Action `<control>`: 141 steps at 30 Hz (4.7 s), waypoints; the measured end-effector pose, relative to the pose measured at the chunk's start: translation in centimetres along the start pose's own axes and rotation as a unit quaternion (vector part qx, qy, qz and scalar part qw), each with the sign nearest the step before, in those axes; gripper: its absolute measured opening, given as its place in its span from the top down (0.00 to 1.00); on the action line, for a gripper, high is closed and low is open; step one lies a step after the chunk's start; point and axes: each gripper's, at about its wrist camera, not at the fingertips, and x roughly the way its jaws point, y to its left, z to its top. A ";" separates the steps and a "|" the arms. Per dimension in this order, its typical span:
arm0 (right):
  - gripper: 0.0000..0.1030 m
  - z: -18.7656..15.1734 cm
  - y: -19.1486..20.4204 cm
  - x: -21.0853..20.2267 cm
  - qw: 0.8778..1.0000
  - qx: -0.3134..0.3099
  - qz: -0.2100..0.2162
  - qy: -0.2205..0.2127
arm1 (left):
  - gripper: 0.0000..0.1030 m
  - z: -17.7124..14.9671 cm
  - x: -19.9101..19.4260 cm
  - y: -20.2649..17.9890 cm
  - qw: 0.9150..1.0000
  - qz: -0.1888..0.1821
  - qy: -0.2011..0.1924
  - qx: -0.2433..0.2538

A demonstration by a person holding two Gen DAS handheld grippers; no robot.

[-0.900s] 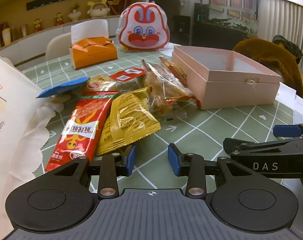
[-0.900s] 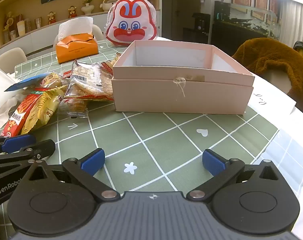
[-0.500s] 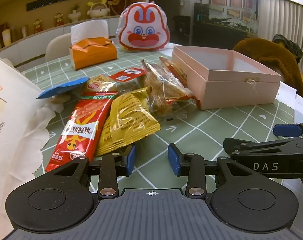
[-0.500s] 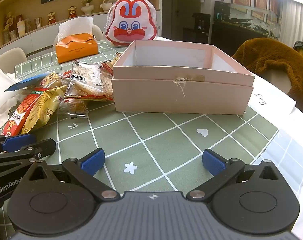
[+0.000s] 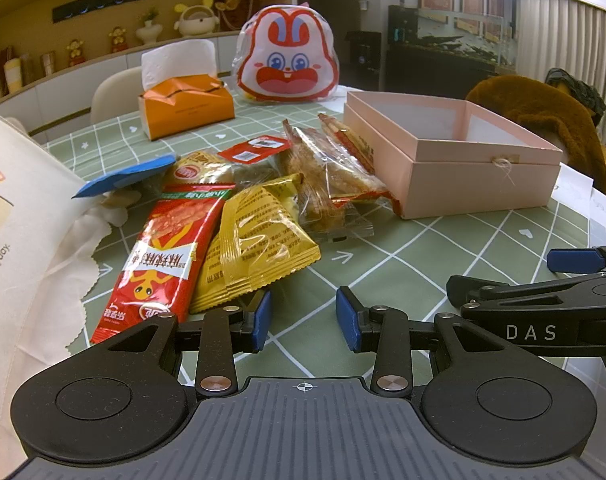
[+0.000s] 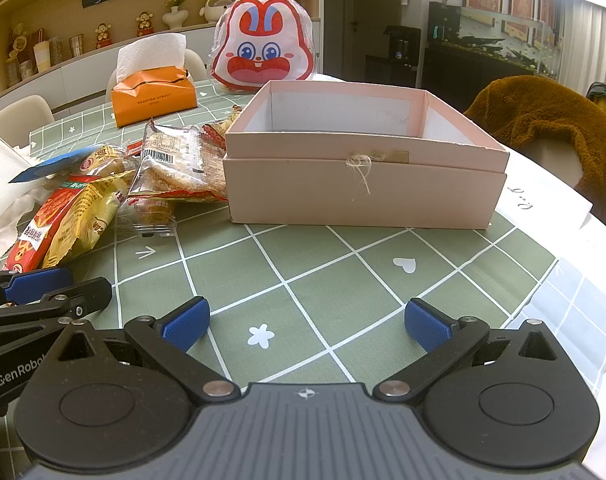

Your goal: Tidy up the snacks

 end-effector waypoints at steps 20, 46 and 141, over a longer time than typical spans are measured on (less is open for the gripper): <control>0.00 0.0 0.0 0.0 1.000 0.000 0.000 0.000 | 0.60 0.0 0.2 -0.1 1.000 0.000 0.000 -0.001; 0.00 0.0 0.0 0.0 1.000 0.000 0.000 0.000 | 0.60 0.1 0.1 0.0 1.000 -0.002 0.000 -0.003; 0.15 7.3 2.5 1.3 0.980 0.013 0.096 0.172 | 0.61 4.8 1.2 4.7 0.987 -0.030 0.148 0.055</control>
